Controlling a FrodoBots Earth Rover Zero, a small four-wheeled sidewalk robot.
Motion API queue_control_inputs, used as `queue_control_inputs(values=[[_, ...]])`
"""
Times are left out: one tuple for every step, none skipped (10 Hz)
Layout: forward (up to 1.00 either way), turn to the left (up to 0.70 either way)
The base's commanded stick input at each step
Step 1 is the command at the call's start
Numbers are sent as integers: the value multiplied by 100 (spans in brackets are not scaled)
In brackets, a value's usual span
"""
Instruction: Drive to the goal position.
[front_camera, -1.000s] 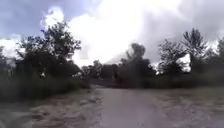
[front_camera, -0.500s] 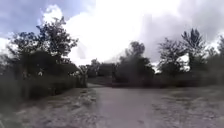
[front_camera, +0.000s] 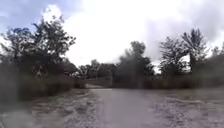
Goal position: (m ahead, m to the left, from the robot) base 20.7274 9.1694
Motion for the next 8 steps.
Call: queue_control_inputs(values=[[70, 0], [70, 0], [70, 0], [70, 0], [70, 0], [70, 0], [70, 0], [70, 0]])
